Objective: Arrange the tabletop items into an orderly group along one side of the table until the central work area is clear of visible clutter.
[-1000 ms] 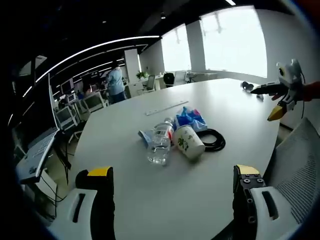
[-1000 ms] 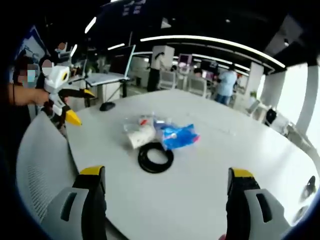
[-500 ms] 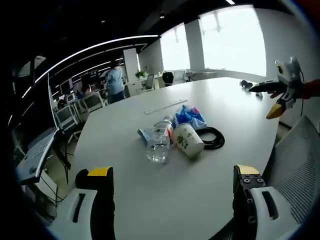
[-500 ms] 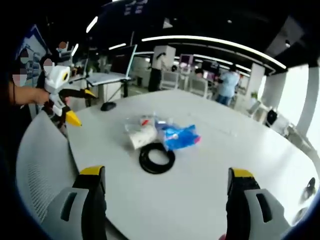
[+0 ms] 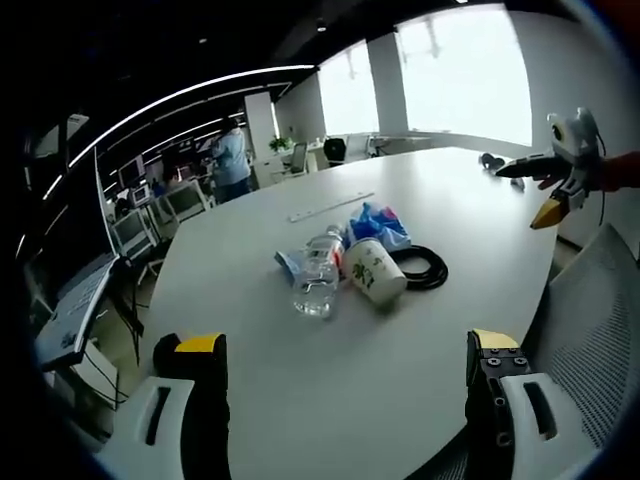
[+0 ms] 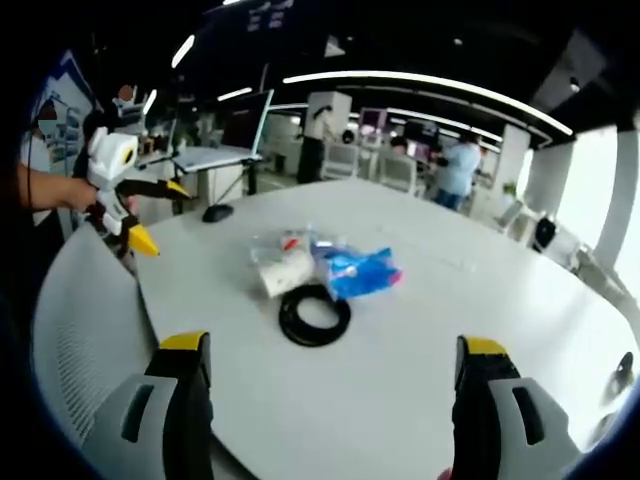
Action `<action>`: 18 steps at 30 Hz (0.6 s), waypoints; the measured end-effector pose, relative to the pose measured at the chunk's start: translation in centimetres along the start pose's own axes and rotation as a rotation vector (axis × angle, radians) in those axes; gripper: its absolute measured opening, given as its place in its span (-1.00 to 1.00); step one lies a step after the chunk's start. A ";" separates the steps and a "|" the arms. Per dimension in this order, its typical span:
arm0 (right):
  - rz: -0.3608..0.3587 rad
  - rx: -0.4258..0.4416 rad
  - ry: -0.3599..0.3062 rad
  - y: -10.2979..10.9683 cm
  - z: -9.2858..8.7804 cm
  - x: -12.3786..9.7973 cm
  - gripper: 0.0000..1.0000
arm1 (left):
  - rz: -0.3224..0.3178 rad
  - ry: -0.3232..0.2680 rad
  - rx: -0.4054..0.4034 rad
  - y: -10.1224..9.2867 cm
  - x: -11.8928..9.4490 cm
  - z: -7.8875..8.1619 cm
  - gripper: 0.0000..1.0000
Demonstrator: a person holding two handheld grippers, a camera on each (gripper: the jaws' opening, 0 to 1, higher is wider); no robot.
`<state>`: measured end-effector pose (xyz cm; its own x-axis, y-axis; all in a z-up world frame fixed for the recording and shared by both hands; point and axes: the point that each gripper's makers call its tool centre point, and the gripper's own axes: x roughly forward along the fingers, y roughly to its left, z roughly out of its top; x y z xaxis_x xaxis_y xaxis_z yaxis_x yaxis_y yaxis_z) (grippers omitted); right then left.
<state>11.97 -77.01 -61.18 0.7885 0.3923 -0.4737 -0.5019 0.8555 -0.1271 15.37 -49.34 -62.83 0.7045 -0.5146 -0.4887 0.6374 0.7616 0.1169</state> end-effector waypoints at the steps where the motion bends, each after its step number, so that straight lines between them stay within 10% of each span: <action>1: 0.002 0.002 0.001 0.0 -0.1 0.0 0.99 | 0.000 0.001 0.002 0.0 0.0 -0.1 0.97; 18: 0.026 0.007 0.013 -0.1 -0.6 0.8 0.97 | 0.017 0.006 0.003 0.4 -0.1 0.2 0.97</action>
<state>12.45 -77.00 -62.03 0.7706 0.4102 -0.4877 -0.5198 0.8474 -0.1085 15.60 -49.07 -62.57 0.7133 -0.4989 -0.4922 0.6260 0.7693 0.1276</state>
